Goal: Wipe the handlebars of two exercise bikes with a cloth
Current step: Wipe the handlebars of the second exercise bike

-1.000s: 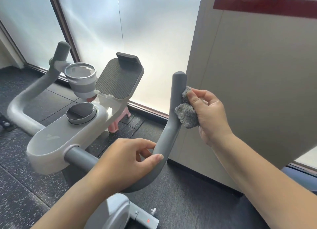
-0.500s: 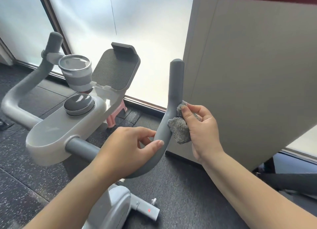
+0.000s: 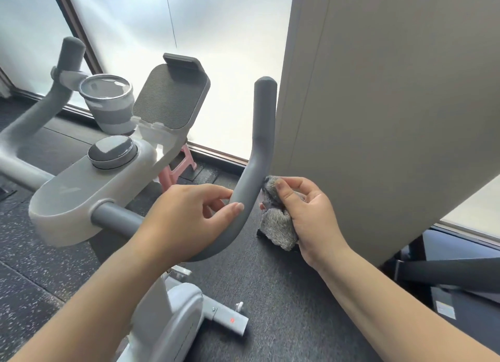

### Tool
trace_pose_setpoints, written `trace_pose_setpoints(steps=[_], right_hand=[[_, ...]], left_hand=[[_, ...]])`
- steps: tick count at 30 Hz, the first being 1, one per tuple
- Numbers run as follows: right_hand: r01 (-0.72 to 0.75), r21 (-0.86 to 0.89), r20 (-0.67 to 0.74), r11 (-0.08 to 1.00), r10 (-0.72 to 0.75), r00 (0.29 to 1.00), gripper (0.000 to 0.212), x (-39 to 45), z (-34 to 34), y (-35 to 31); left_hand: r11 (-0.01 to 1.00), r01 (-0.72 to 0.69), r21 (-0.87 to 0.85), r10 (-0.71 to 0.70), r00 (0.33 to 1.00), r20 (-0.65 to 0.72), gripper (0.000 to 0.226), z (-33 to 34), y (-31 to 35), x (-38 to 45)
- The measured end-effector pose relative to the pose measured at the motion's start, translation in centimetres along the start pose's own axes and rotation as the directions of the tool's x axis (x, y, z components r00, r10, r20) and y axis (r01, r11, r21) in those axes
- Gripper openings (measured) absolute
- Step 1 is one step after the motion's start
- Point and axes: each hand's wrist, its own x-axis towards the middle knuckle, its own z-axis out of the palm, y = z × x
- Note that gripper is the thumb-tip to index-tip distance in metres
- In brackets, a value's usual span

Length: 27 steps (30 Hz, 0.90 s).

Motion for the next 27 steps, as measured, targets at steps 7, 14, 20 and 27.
trace_pose_setpoints(steps=[7,14,20,27], right_hand=[[-0.12,-0.05,-0.001,0.992,0.12,0.993,0.012,-0.1,-2.0,0.9],[-0.091,-0.181,0.014,0.979,0.095,0.995,0.014,-3.3,-3.2,2.1],[-0.078,-0.363,-0.056,0.929,0.062,0.997,0.022,-8.5,-4.2,4.2],[-0.149,-0.527,-0.167,0.837,0.07,0.984,0.012,-16.3,-4.8,9.0]], left_hand=[[0.994,-0.047,0.097,0.062,0.986,-0.152,0.056,0.6,0.9,-2.4],[0.971,-0.219,0.096,0.238,0.929,-0.284,0.041,0.7,2.6,-7.3],[0.956,-0.266,0.121,0.283,0.946,-0.157,0.041,3.4,1.0,-12.1],[0.93,-0.183,0.318,0.112,0.967,0.23,0.053,8.2,-4.6,-18.2]])
